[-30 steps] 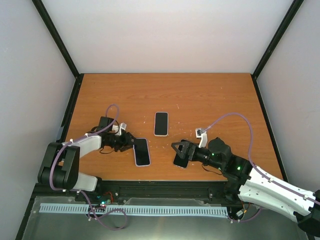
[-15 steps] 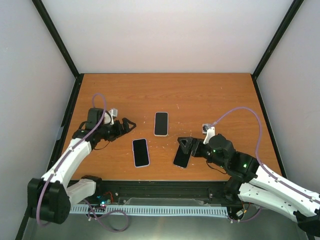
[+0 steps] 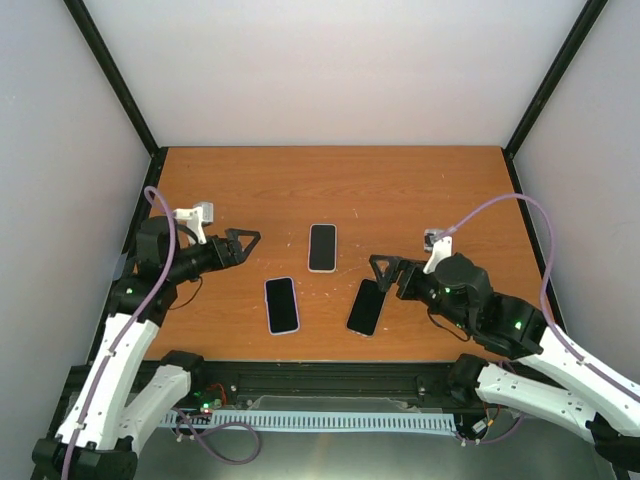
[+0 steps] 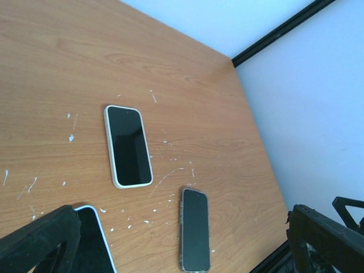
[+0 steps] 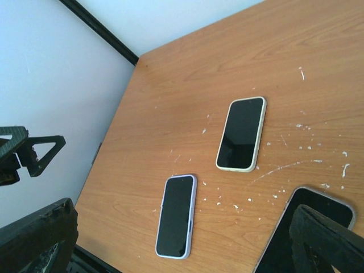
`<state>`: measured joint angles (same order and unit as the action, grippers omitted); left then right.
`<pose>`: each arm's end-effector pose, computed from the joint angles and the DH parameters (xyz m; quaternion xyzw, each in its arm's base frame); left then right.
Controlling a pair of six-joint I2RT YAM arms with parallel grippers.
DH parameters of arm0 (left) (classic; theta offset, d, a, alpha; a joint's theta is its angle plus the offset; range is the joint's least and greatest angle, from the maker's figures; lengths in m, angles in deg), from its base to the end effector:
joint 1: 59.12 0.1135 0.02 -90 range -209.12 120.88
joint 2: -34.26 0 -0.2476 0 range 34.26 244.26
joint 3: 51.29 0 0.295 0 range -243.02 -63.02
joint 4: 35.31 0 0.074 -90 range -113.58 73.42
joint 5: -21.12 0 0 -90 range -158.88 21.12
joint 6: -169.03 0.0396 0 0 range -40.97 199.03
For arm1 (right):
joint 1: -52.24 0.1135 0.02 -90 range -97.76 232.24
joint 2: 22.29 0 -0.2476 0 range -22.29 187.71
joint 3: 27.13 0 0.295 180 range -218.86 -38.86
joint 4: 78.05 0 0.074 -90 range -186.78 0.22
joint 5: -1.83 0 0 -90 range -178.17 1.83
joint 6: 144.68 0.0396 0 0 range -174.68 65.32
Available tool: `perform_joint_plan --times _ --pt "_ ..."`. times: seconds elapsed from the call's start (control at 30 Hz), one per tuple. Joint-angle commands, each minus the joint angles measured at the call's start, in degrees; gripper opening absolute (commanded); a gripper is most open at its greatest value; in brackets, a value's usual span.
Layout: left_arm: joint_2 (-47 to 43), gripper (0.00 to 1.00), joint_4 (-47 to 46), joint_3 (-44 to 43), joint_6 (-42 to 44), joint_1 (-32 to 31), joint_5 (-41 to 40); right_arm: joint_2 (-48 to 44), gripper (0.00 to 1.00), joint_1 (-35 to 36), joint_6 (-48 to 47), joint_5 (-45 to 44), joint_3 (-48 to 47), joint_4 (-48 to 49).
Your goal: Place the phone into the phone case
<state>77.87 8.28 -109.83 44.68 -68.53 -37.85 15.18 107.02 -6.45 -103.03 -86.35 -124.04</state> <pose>0.2142 -0.0562 0.3085 -0.0457 0.8387 -0.3967 0.3704 0.1236 0.1574 0.3273 0.0225 0.8354 0.3537 0.4201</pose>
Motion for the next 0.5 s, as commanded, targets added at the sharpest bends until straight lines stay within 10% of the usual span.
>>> perform_joint_plan --times 0.0,0.47 --pt "-2.1 1.00 2.9 -4.0 1.4 0.3 1.4 -0.5 1.00 -0.1 -1.0 -3.1 -4.6 -4.6" --pt "-10.9 0.99 -2.2 -0.6 -0.6 0.3 3.8 -4.3 1.00 0.0 1.8 -4.1 -2.9 -6.4"
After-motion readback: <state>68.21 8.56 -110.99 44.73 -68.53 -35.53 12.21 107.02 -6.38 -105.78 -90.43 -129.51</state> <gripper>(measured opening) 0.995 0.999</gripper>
